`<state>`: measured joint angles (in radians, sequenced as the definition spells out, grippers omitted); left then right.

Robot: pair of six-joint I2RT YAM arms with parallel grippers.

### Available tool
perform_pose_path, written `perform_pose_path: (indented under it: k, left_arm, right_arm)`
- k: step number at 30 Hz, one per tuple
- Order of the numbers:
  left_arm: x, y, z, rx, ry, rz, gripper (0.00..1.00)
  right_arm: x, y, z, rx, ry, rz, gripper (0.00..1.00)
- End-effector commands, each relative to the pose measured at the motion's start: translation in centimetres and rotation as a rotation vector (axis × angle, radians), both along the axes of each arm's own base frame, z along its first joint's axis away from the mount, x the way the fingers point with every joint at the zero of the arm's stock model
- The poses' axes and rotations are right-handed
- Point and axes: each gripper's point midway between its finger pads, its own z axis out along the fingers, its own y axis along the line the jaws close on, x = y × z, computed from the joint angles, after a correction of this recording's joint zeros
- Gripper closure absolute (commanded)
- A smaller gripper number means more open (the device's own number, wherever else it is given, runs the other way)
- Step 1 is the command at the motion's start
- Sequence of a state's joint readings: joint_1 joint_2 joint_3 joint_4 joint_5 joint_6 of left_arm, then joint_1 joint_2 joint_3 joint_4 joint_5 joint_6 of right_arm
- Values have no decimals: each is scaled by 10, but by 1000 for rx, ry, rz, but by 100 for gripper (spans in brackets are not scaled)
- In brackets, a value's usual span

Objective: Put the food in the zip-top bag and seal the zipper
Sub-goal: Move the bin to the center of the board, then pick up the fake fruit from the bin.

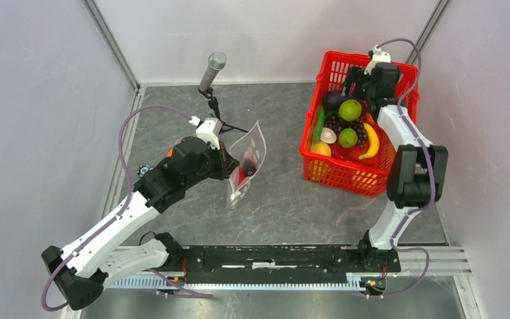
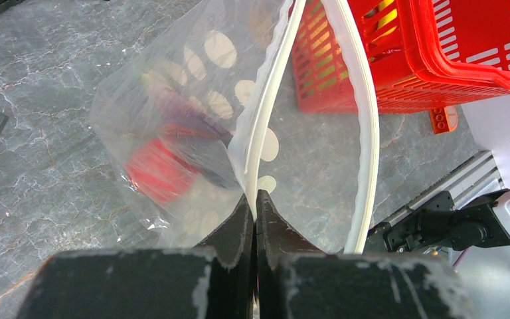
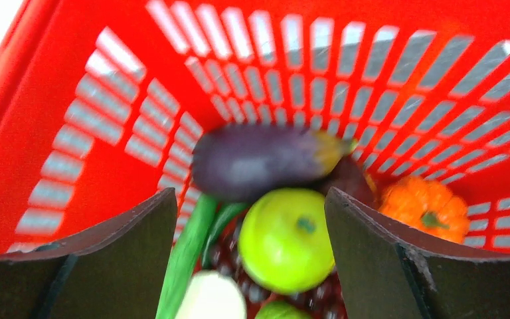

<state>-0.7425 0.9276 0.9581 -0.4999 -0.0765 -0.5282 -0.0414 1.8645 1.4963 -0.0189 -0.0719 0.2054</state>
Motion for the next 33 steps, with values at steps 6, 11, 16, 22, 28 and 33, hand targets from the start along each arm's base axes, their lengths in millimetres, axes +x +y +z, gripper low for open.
perform_pose_path:
  k: [6,11,16,22,28,33]
  left_arm:
    - [6,-3,14,4,-53,-17,98]
    - [6,-3,10,0,-49,-19,98]
    - [3,-1,10,-6,-49,-17,98]
    - [0,7,7,-6,-56,8,98]
    - [0,6,6,2,-59,-5,98]
    - [-1,7,6,-1,-56,-2,98]
  right_arm:
    - [-82,36,2,-52,147,262,15]
    - [-111,45,-38,-65,297,329,15]
    - [-123,40,-77,-179,463,316,17]
    - [-142,39,-101,-282,555,440,27]
    - [-146,24,-118,-371,633,439,27]
    - [-143,26,-114,-315,587,364,23]
